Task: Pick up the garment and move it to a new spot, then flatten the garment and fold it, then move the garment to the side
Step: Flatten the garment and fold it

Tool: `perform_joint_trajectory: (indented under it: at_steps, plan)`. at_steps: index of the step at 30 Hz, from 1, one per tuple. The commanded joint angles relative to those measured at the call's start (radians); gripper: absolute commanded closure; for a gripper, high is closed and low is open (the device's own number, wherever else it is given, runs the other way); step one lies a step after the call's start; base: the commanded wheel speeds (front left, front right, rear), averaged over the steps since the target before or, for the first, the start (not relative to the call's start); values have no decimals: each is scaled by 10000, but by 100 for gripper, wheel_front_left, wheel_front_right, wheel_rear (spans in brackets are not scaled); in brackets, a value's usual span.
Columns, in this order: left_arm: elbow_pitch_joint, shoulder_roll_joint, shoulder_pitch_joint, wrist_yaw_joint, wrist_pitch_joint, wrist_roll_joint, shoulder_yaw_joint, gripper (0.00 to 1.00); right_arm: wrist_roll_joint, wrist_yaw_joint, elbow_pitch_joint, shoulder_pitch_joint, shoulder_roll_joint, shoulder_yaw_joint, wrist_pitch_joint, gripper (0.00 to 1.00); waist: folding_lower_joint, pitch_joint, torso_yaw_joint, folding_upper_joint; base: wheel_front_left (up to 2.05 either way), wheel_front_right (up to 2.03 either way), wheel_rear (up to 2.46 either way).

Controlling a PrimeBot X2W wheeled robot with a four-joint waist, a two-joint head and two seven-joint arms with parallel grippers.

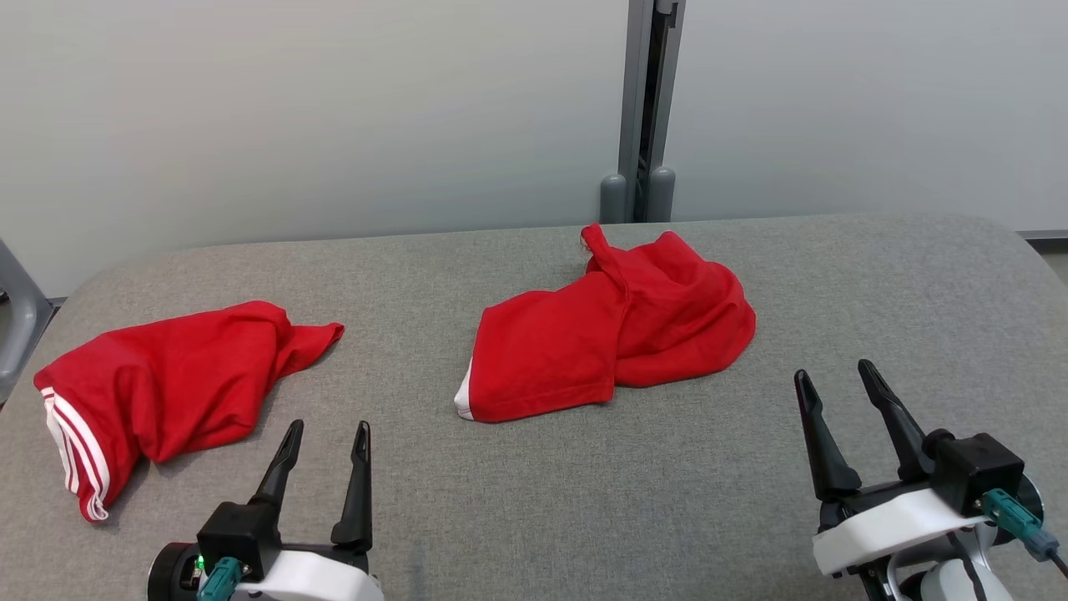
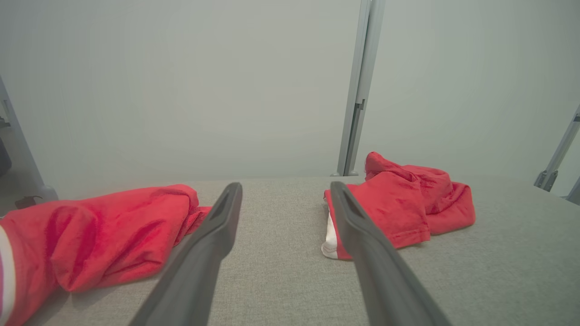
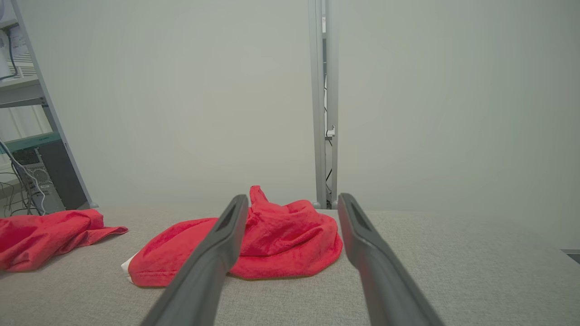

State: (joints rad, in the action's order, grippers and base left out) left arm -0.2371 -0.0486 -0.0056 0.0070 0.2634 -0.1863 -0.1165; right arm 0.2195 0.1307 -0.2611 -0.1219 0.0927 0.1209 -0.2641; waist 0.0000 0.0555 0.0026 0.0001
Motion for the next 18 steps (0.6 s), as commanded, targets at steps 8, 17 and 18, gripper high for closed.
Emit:
perform_joint_trajectory:
  at_steps: [8,17,18]
  plan:
    - [-46,-36,-86,47,5,-98,-126,0,-14,1,11,58,62,-2,-5,0,0,-75,21,-1,0,0,0]
    - [-39,-36,-412,51,5,-164,-633,0,395,1,-453,-378,137,399,-5,0,0,-558,496,-1,0,0,0]
    - [51,-40,-490,78,5,-191,-704,0,569,1,-502,-483,117,488,-5,0,0,-642,599,-1,0,0,0]
